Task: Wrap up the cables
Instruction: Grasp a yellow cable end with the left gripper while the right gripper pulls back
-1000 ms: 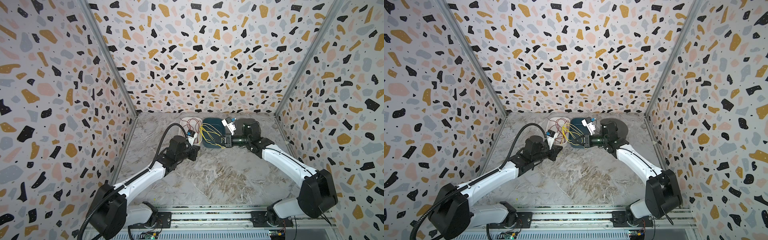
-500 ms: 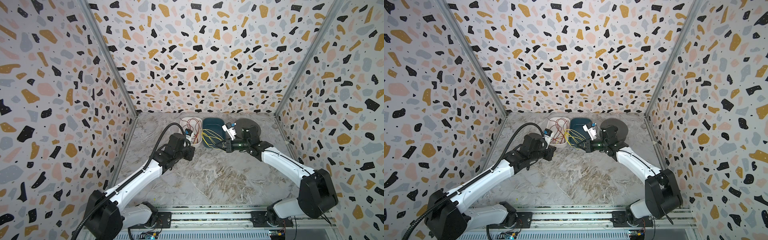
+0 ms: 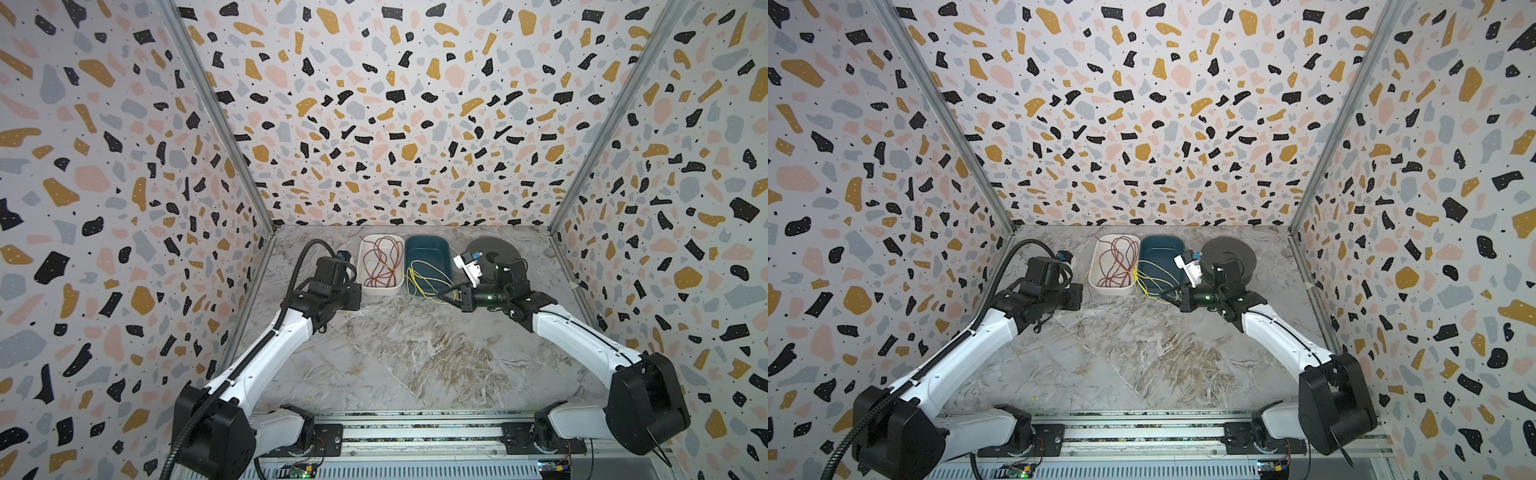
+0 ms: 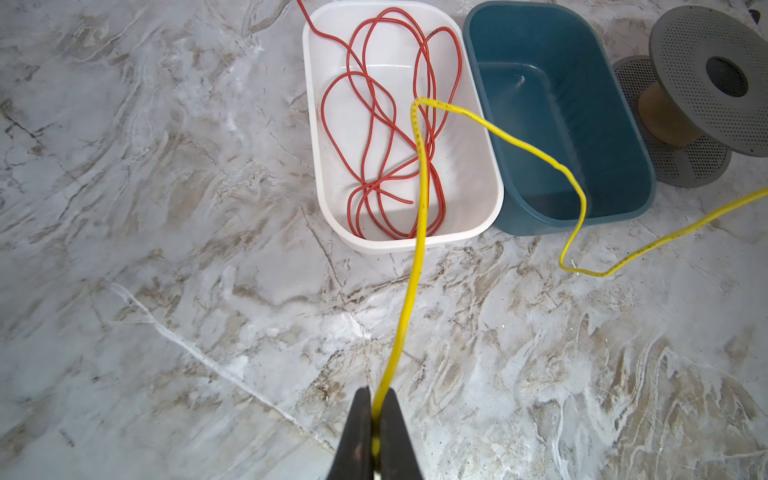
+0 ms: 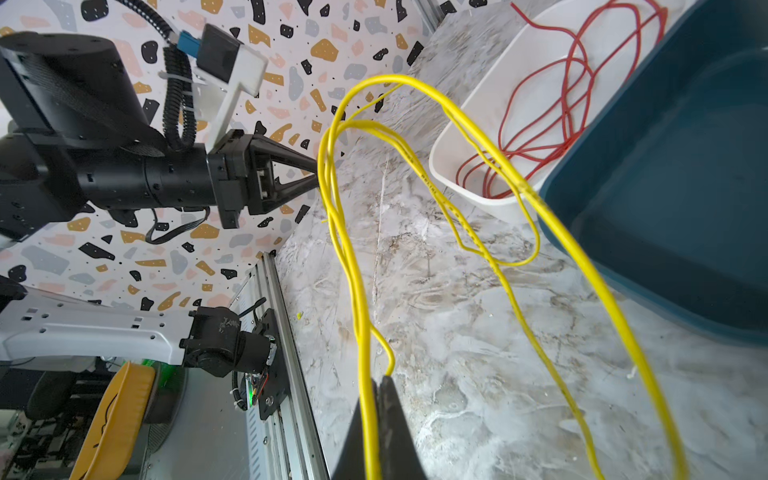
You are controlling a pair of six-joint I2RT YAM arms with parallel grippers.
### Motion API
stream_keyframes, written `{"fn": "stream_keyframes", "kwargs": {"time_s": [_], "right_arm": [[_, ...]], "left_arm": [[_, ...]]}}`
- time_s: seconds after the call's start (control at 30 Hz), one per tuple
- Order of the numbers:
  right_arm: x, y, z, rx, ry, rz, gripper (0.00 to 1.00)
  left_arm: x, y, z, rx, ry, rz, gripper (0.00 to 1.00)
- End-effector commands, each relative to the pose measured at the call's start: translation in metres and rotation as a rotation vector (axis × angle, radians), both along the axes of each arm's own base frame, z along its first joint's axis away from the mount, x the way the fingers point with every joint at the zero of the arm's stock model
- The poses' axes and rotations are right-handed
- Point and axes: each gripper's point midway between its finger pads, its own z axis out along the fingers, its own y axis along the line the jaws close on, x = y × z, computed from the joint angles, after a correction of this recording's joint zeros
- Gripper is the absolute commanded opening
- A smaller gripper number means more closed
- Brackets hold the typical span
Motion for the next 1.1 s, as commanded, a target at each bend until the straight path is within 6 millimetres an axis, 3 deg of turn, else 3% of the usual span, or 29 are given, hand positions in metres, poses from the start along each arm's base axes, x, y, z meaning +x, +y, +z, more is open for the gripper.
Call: {"fn": "stream_keyframes", "kwargs": {"time_s": [0.0, 0.1, 0.23, 0.43, 0.53, 0.63, 0.77, 0.93, 1.07], "right_arm": [[0.01, -0.016, 0.009, 0.024, -0.016, -0.087, 0.0], [0.022, -0.035, -0.003, 0.005, 0.025, -0.189, 0.0], [0.029, -0.058, -0.012, 0.021, 0.08, -0.272, 0.0], [0.04, -0.119, -0.039, 0.047, 0.212, -0.52, 0.0], [0.04, -0.134, -0.053, 0.037, 0.253, -0.581, 0.0], [0.037, -0.131, -0.06, 0.02, 0.271, -0.561, 0.01], [0.03, -0.123, -0.076, -0.038, 0.283, -0.52, 0.03], [0.018, -0.102, -0.084, -0.055, 0.281, -0.424, 0.08], [0.004, -0.079, -0.088, -0.065, 0.277, -0.329, 0.19]], "left_arm": [[-0.006, 0.023, 0.002, 0.06, 0.019, 0.056, 0.0], [-0.009, 0.041, 0.005, 0.048, 0.033, 0.103, 0.01], [-0.011, 0.064, 0.025, 0.018, -0.021, 0.203, 0.0], [-0.024, 0.093, 0.037, 0.027, -0.029, 0.293, 0.0], [-0.032, 0.103, 0.047, 0.034, -0.046, 0.325, 0.0], [-0.037, 0.111, 0.061, 0.027, -0.072, 0.349, 0.0], [-0.035, 0.088, 0.077, -0.097, -0.098, 0.269, 0.0], [-0.035, 0.059, 0.072, -0.215, -0.082, 0.147, 0.0], [-0.037, 0.05, 0.069, -0.236, -0.076, 0.091, 0.0]]}}
